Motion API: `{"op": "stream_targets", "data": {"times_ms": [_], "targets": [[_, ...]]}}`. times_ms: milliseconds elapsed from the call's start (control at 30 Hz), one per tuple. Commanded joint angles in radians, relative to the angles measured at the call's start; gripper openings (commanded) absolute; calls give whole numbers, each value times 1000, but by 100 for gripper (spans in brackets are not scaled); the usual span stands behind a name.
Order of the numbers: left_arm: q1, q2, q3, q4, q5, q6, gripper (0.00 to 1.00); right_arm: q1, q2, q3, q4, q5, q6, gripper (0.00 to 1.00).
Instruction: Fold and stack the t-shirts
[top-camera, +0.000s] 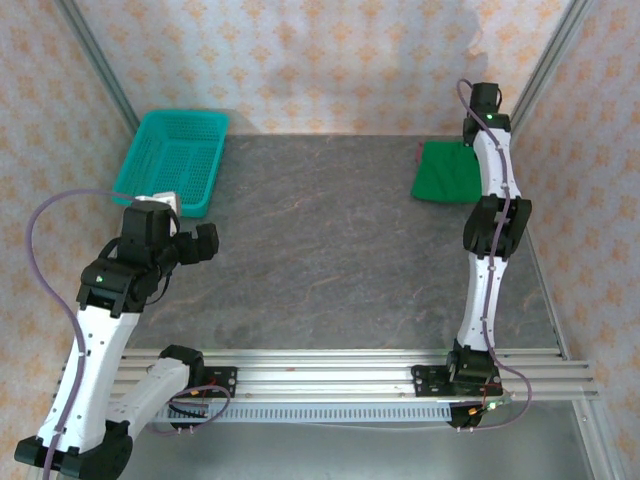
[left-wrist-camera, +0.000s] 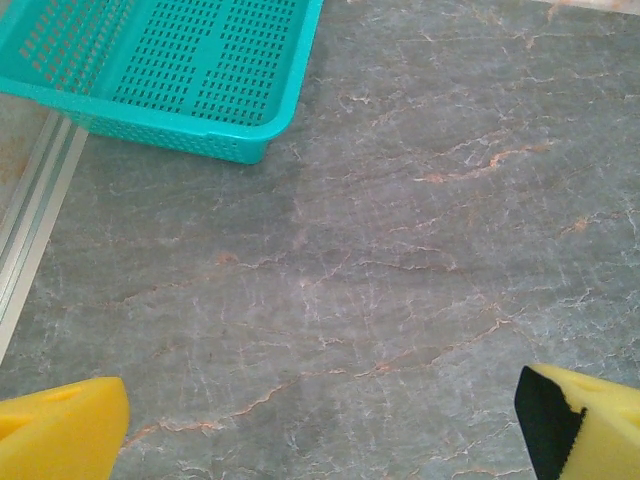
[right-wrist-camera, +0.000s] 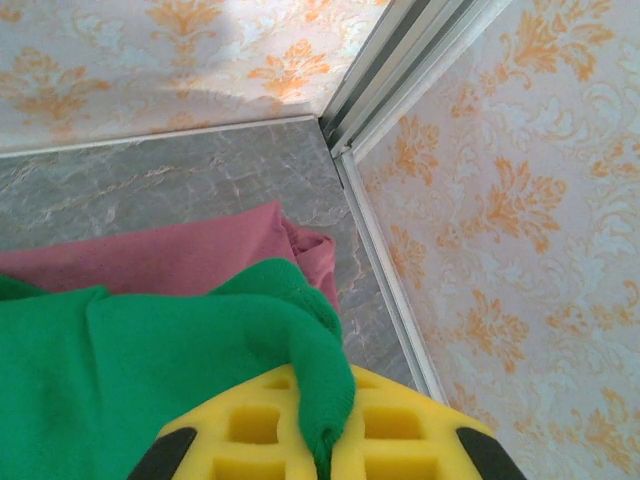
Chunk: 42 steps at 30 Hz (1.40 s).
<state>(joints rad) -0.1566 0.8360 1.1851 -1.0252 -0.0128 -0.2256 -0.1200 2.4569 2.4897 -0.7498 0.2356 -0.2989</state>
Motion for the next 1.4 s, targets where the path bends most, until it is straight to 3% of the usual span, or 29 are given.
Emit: {"op": "stream_targets", "data": {"times_ms": [0, 100, 133, 200, 233, 300, 500, 600, 667, 700, 800, 900, 1067, 1167, 1267, 1367], "targets": [[1, -3, 25, -28, -33, 16, 100, -9, 38, 45, 84, -21, 41, 0], [2, -5, 29, -43, -36, 20, 100, -10, 61, 48, 125, -12, 61, 0], [0, -6, 30, -48, -38, 23, 100, -11, 70, 48, 132, -16, 71, 7], [0, -11, 20, -55, -47, 28, 100, -13, 84, 45, 156, 11, 96, 28], [1, -14, 14, -56, -48, 31, 100, -16, 88, 51, 158, 14, 110, 33], [1, -20, -4, -60, -41, 26, 100, -19, 88, 70, 156, -7, 160, 65], [1, -20, -15, -17, 37, -14, 100, -18, -11, 87, 55, -30, 218, 85], [1, -27, -38, 26, 84, -39, 100, -16, -121, -17, 1, -90, 263, 90], [1, -38, -69, 72, 101, -52, 100, -13, -231, -164, 21, -181, 304, 93], [1, -44, -90, 95, 94, -63, 100, -7, -304, -285, 73, -209, 321, 98], [1, -51, -169, 186, 85, -83, 100, 13, -531, -678, 236, -295, 413, 99], [5, -30, -258, 282, -3, -111, 100, 69, -768, -1069, 394, -331, 509, 99], [47, 26, -429, 532, -213, -87, 100, 245, -1179, -1627, 615, -138, 519, 99], [89, 31, -571, 784, -316, -5, 100, 264, -1361, -1895, 765, -23, 514, 99], [138, 39, -731, 1075, -318, 68, 100, 252, -1481, -2016, 813, 75, 495, 99], [166, 96, -815, 1291, -321, 116, 100, 250, -1493, -2133, 1049, 108, 399, 99]]}}
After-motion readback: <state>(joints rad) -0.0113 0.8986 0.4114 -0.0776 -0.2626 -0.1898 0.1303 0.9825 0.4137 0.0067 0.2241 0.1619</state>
